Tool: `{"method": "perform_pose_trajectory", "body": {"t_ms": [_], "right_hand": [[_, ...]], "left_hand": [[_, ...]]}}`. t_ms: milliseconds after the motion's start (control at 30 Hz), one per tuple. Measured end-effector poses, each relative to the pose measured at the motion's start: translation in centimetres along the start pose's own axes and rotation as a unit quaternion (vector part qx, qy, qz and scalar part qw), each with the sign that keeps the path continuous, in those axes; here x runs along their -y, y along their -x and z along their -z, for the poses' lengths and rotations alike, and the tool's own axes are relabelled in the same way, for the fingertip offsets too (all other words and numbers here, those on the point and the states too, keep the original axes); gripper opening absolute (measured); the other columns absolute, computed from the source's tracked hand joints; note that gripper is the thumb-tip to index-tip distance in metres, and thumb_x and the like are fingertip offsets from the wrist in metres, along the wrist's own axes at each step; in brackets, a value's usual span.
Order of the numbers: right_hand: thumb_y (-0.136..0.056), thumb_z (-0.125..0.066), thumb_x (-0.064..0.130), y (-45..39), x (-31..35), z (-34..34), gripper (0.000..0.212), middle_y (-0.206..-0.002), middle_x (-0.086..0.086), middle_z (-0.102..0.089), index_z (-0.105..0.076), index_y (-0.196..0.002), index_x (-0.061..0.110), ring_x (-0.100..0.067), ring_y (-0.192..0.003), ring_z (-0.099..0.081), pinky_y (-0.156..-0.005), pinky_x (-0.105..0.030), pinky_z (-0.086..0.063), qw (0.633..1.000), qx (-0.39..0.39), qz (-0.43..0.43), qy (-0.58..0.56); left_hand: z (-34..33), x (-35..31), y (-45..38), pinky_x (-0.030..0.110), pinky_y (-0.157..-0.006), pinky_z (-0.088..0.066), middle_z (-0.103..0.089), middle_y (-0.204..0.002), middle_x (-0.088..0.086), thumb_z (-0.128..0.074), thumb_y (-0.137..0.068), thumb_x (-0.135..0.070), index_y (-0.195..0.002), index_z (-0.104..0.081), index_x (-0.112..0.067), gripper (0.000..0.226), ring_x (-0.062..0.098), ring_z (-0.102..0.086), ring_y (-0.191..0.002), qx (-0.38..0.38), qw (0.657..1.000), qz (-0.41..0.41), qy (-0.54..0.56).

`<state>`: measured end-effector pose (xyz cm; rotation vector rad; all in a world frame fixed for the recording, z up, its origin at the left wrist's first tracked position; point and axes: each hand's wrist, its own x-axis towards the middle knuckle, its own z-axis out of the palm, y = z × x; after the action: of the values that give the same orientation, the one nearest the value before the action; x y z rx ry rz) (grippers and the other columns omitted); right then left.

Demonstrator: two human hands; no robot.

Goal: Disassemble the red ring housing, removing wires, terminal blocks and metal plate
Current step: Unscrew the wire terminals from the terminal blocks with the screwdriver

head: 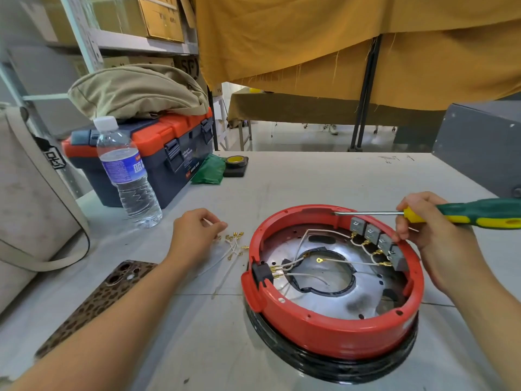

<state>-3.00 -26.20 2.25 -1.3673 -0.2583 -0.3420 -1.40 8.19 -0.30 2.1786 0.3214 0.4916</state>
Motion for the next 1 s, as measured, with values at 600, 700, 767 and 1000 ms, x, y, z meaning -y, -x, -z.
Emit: {"method": "perform_pose_trajectory", "body": {"t_ms": [600, 700, 767, 1000], "right_hand": [[-0.093, -0.054, 0.018, 0.1, 0.5, -0.1, 0.033, -0.048, 0.002, -0.049, -0.061, -0.061, 0.020, -0.013, -0.047, -0.048, -0.058, -0.025, -0.053, 1.000, -0.022, -0.003, 0.002], [-0.092, -0.054, 0.016, 0.0, 0.6, -0.1, 0.033, -0.046, 0.001, -0.048, -0.060, -0.060, 0.018, -0.013, -0.046, -0.047, -0.056, -0.026, -0.052, 0.999, -0.032, -0.003, 0.006], [-0.093, -0.054, 0.017, 0.0, 0.7, 0.0, 0.032, -0.046, 0.001, -0.048, -0.059, -0.061, 0.016, -0.012, -0.045, -0.047, -0.054, -0.024, -0.050, 0.999, -0.040, 0.000, 0.017], [-0.094, -0.054, 0.019, 0.2, 1.0, -0.3, 0.032, -0.043, 0.003, -0.046, -0.056, -0.063, 0.012, -0.012, -0.045, -0.043, -0.052, -0.021, -0.044, 0.996, -0.062, 0.027, 0.054]], "left_hand": [[-3.1, -9.9, 2.2, 0.014, -0.106, -0.016, -0.038, -0.149, -0.009, -0.060, -0.088, -0.044, -0.140, -0.044, -0.028, 0.057, 0.005, -0.028, -0.136, 0.277, 0.888, -0.331, -0.160], [-4.9, -10.5, 2.4, 0.023, -0.114, -0.009, -0.023, -0.156, -0.008, -0.055, -0.089, -0.049, -0.147, -0.031, -0.028, 0.066, 0.012, -0.015, -0.144, 0.309, 0.858, -0.346, -0.220], [-5.5, -10.3, 2.3, 0.030, -0.118, -0.012, -0.019, -0.158, -0.009, -0.052, -0.089, -0.053, -0.149, -0.026, -0.028, 0.069, 0.013, -0.016, -0.144, 0.321, 0.849, -0.341, -0.244], [-5.3, -9.9, 2.6, 0.037, -0.105, -0.036, -0.037, -0.150, -0.005, -0.047, -0.086, -0.061, -0.149, -0.016, -0.030, 0.077, 0.021, -0.033, -0.132, 0.280, 0.844, -0.344, -0.302]]}}
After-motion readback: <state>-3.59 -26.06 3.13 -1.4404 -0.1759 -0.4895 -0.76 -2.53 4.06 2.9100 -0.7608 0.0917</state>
